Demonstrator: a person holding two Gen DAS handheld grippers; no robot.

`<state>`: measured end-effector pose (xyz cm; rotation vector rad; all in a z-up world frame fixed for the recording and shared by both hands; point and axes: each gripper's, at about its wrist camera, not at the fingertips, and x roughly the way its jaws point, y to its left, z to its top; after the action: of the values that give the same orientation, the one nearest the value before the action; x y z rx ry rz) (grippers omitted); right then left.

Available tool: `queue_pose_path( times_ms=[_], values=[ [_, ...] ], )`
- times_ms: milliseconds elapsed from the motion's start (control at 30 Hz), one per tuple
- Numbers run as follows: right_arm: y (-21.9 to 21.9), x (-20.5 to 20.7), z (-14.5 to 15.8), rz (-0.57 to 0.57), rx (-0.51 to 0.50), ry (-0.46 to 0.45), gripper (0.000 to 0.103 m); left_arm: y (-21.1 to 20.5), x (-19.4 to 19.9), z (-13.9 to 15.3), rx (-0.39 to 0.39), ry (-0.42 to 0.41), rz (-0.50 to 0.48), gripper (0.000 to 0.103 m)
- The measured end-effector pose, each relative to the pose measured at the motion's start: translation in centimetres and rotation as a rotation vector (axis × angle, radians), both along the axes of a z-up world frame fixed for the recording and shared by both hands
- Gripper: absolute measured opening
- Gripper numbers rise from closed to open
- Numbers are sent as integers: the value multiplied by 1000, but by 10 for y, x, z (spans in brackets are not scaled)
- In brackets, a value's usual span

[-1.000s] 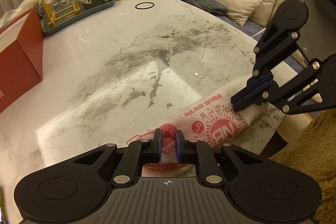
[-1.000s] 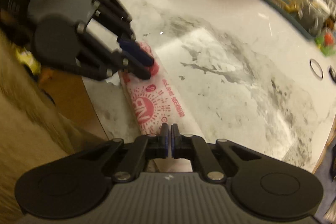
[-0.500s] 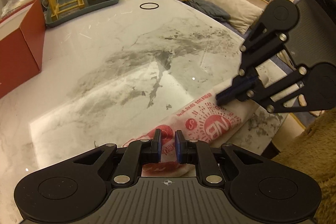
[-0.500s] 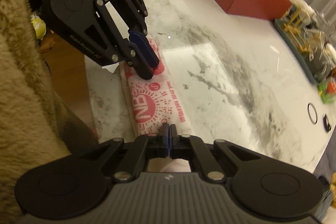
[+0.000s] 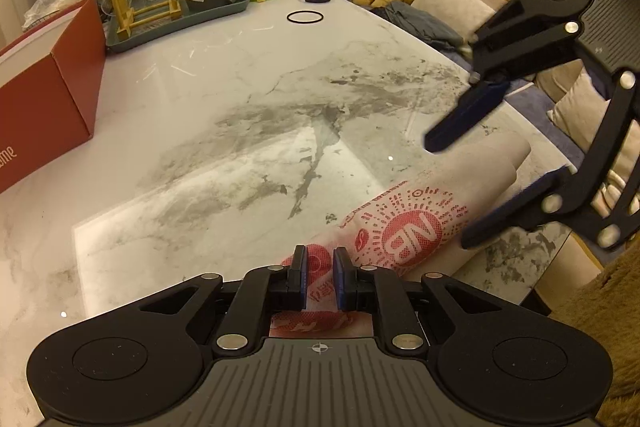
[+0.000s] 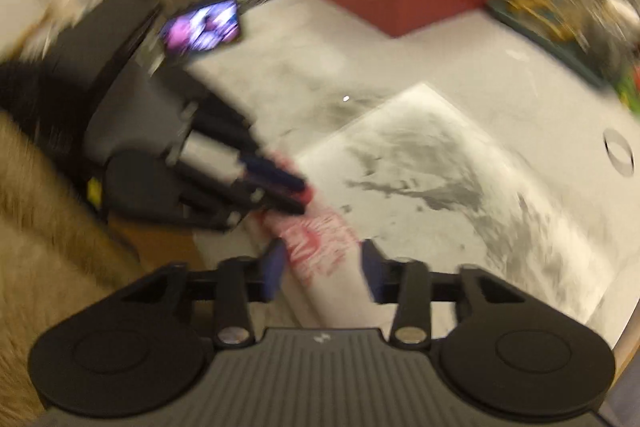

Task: Fold shopping bag

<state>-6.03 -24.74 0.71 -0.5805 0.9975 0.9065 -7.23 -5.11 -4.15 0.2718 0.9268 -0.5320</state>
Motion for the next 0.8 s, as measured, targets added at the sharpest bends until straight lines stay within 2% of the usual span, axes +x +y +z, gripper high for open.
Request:
queue_pose_path(
  times_ms=[33,100,133,200,300,333,400,467,500,567,633,733,800],
  values=[
    [7,-4,-6,29,-37,-60,54,0,0,0,3,-1,-3,14],
    [18,-3,-20,75,-87,-94,61,-1,0,0,9,-4,-10,14],
    [23,0,-30,115,-121,-60,68,-2,0,0,12,-6,-13,14],
    [30,5,-50,188,-182,25,73,-2,-1,0,15,-10,-16,14],
    [38,10,-66,230,-223,-7,74,-2,-2,0,16,-14,-14,14],
    [42,10,-72,256,-248,-10,73,-2,-2,0,16,-14,-13,14],
    [44,15,-77,286,-236,11,63,-1,-4,1,24,-13,-17,14],
    [45,26,-78,255,-230,34,43,0,-7,1,28,-14,-16,14],
    [46,26,-79,286,-239,17,40,1,-9,1,23,-16,-10,14],
    [51,24,-83,362,-264,-49,28,2,-11,1,22,-17,-6,14],
    [54,22,-87,446,-288,-122,24,3,-13,2,28,-17,-10,14],
    [56,30,-94,576,-274,-165,24,3,-12,7,43,-11,-6,14],
    [57,37,-96,668,-259,-170,24,7,-12,16,14,-18,-12,14]
  ],
)
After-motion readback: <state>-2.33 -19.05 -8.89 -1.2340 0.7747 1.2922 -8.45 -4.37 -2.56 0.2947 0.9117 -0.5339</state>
